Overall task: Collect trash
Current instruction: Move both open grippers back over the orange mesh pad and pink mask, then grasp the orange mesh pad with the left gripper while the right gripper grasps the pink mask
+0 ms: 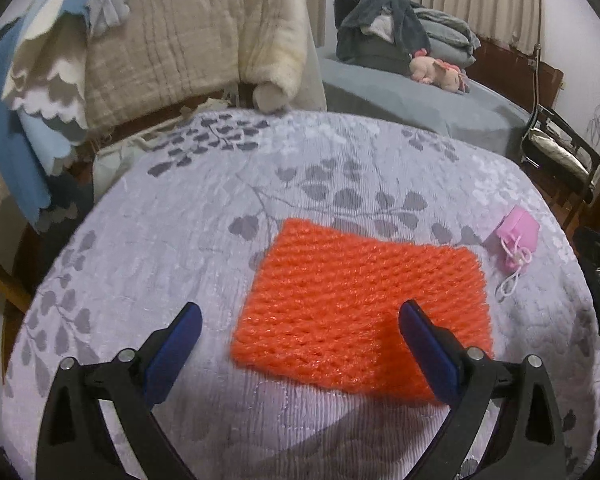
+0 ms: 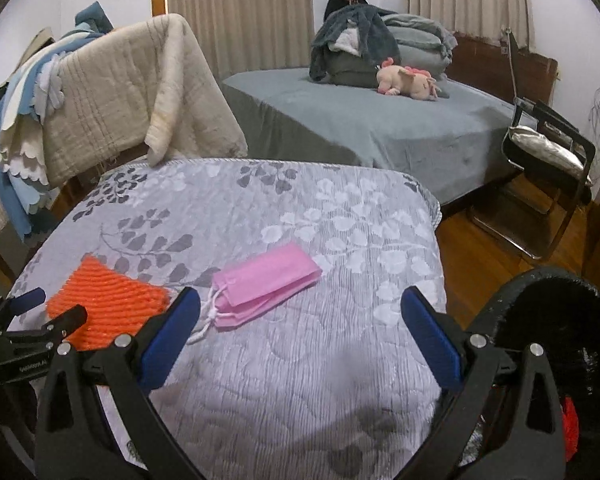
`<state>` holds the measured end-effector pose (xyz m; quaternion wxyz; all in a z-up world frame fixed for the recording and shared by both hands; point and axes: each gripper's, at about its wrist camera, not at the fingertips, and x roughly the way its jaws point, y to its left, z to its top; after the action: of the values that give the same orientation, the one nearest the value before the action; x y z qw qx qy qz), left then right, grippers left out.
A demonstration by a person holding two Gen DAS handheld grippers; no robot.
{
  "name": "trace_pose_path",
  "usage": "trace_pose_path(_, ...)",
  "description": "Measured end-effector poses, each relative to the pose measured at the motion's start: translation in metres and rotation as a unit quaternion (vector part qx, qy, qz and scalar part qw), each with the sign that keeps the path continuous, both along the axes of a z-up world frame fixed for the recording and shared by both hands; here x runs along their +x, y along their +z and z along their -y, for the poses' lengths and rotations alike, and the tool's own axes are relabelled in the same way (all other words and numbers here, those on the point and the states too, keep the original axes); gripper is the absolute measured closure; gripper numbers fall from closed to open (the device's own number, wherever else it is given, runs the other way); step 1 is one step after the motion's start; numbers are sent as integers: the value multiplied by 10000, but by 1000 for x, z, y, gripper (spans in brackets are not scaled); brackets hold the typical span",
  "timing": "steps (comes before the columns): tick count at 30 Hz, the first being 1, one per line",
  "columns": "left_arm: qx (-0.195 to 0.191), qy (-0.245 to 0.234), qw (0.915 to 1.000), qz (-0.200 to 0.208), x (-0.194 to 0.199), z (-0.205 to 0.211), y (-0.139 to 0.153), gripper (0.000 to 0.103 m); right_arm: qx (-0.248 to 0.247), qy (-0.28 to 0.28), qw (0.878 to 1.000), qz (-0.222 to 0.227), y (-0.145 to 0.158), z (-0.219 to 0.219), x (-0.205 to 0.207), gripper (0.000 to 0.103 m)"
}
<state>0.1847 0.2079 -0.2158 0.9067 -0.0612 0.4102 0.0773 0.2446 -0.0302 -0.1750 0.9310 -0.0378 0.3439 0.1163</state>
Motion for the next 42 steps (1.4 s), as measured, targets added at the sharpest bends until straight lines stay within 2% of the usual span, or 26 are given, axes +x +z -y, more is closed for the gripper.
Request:
trace_pose_path(4,-246,-39,9996,-113,6,-1,-6,8,-8,20,10000,-85,-7,-3,10,6)
trace_pose_path(6,-347,-80,9993,-119,8,0,-7,11,-2,31,9999,-121,-10,-5,16,6)
trace_pose_path(9,-440,-174,9988,-109,11,4,-7,24,-22,41,9998,-179,-14,-10,26,6)
trace_pose_path(11,-496,-241,9984,-81,12,7,-6,36,-1,25,9997,-239,-18,-12,33,6)
trace_pose_path(13,-582,-344,9977,-44,13,11,-5,55,16,-9,9995,-318,-22,-12,39,6)
trace_pose_path(14,-594,-405,9974,-21,14,14,-5,59,28,-13,9993,-372,-24,-12,43,6)
trace_pose_path(16,-544,-516,9972,13,15,21,-3,77,17,-8,9991,-435,-27,-13,48,6)
trace_pose_path(19,-425,-611,9972,84,17,31,0,85,-46,48,9987,-497,-30,-17,55,6)
trace_pose_path(22,-410,-558,9974,181,16,29,4,87,-34,75,9982,-594,-34,-20,60,7)
trace_pose_path(25,-271,-460,9981,293,16,25,11,88,-31,172,9973,-716,-38,-24,64,21)
trace_pose_path(27,-240,-419,9984,311,18,21,13,88,-46,248,9963,-825,-42,-27,67,25)
trace_pose_path(31,-195,-317,9989,299,21,16,15,88,-18,356,9952,-914,-45,-31,67,38)
trace_pose_path(36,-144,-196,9993,274,24,16,16,88,46,456,9948,-905,-43,-33,64,68)
trace_pose_path(37,-146,-178,9994,276,24,16,17,88,119,478,9945,-924,-42,-32,64,78)
trace_pose_path(41,-102,-158,9994,276,24,18,20,88,269,612,9931,-960,-37,-31,59,90)
trace_pose_path(42,-76,-159,9994,286,23,19,22,88,291,637,9931,-942,-34,-31,58,91)
